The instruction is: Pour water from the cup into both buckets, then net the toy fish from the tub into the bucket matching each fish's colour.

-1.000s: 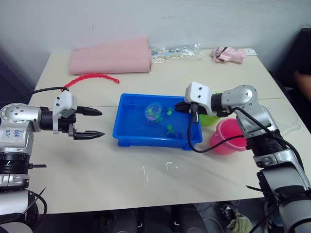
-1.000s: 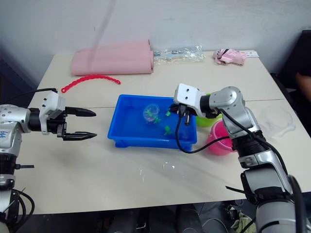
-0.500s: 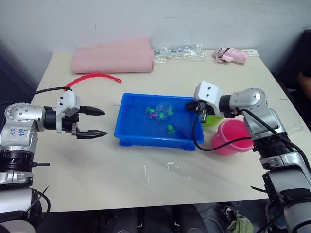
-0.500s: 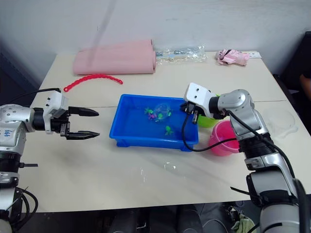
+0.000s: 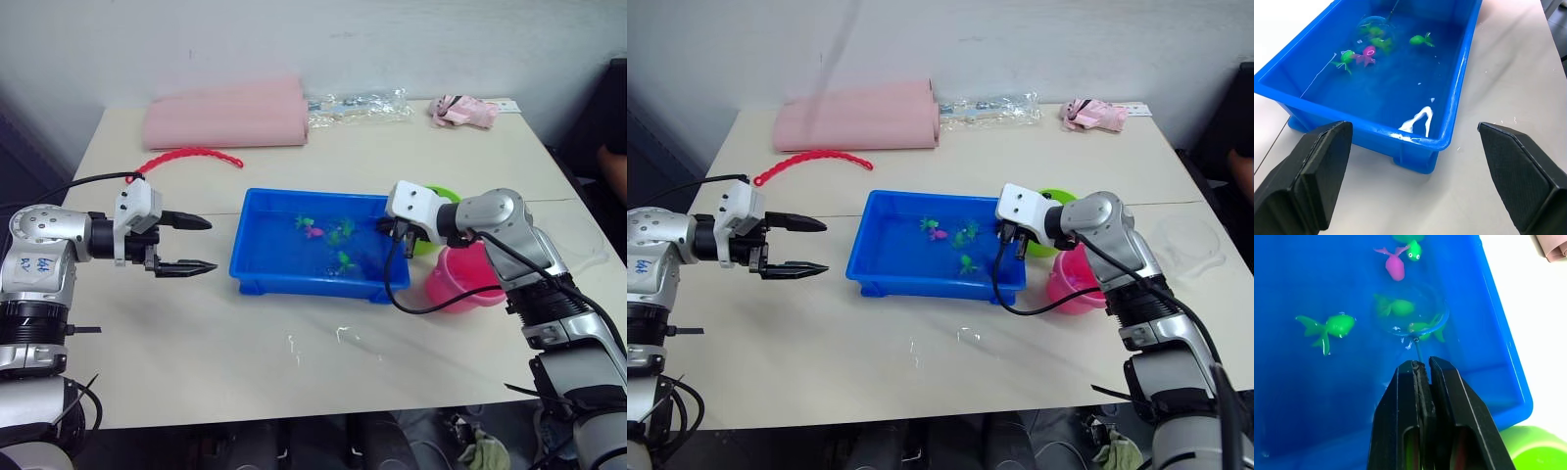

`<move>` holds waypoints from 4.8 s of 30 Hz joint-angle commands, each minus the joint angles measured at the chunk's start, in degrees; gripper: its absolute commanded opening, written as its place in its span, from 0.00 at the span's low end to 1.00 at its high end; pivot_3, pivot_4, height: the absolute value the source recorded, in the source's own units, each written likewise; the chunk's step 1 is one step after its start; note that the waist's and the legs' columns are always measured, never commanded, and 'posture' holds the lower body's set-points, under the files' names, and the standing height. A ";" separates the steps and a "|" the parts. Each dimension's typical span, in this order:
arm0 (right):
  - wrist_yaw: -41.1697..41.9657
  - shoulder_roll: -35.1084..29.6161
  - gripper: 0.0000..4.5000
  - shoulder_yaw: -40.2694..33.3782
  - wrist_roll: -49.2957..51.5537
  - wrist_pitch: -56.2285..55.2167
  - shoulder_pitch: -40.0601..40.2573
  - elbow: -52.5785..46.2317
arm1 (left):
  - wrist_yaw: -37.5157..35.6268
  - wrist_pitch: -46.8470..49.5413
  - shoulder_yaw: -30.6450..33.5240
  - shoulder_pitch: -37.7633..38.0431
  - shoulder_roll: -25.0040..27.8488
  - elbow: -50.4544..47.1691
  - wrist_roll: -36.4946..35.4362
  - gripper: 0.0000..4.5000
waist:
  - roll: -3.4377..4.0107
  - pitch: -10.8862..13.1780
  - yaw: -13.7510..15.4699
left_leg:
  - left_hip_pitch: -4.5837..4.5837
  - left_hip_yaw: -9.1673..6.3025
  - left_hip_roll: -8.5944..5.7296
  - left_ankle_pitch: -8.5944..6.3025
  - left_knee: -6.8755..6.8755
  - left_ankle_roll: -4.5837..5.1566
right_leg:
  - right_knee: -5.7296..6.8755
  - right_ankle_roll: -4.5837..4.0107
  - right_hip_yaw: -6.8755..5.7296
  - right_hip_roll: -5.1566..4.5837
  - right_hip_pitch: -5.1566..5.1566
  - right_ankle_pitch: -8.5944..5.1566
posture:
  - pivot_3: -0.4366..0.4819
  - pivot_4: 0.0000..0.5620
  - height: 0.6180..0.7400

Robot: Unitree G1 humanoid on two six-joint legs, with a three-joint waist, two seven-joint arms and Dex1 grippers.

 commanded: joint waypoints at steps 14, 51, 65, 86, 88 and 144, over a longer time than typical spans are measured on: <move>-0.09 3.71 0.00 -3.15 8.44 9.47 1.62 -8.03 | 0.26 -0.40 0.97 -0.54 0.73 -0.60 -0.45 0.99 | 0.00 0.00 0.12 | 0.00 -0.01 0.00 0.00 0.01 0.00 | 0.00 0.00 0.00 0.00 0.00 0.00 | 0.48 0.27 1.00; -6.72 -1.32 0.00 -50.51 40.38 17.93 43.52 -48.31 | 12.36 6.68 0.18 3.35 -18.44 -20.16 -11.42 0.99 | -0.02 0.00 1.36 | 0.04 -0.07 -0.03 -0.01 0.00 0.01 | -0.06 0.00 0.00 -0.01 0.12 0.00 | 0.48 0.27 1.00; -2.53 1.09 0.00 -73.08 34.44 2.64 68.99 -45.93 | 19.75 8.70 -6.24 5.89 -29.31 -27.77 -11.46 0.99 | 0.02 -0.05 3.02 | 0.17 -0.13 -0.02 -0.07 0.36 0.17 | -0.06 0.03 0.04 0.01 0.38 0.10 | 0.48 0.27 1.00; -14.31 -4.02 0.00 -66.61 -0.35 -55.19 78.10 -29.03 | 18.62 6.87 -8.89 6.69 -29.43 -25.48 -10.16 0.99 | 0.13 -0.11 3.04 | 1.10 -0.11 -0.02 -0.16 -0.23 0.05 | -0.92 0.02 0.04 0.01 1.29 0.09 | 0.48 0.27 1.00; -16.66 -5.46 0.00 -66.93 -3.22 -58.71 77.70 -27.96 | 18.46 6.52 -8.97 6.78 -29.49 -25.21 -10.08 0.99 | 0.13 -0.11 3.03 | 1.10 -0.10 -0.02 -0.16 -0.23 0.05 | -0.94 0.01 0.04 0.01 1.29 0.09 | 0.48 0.27 1.00; -20.55 -26.45 0.00 -41.18 42.63 -15.86 62.61 -42.73 | 10.46 5.41 2.51 9.80 -13.24 -17.00 -12.58 0.99 | 0.16 -0.11 1.34 | 1.14 -0.22 0.24 -0.19 -0.23 0.04 | -0.96 -0.20 -0.04 0.06 1.31 0.11 | 0.48 0.27 1.00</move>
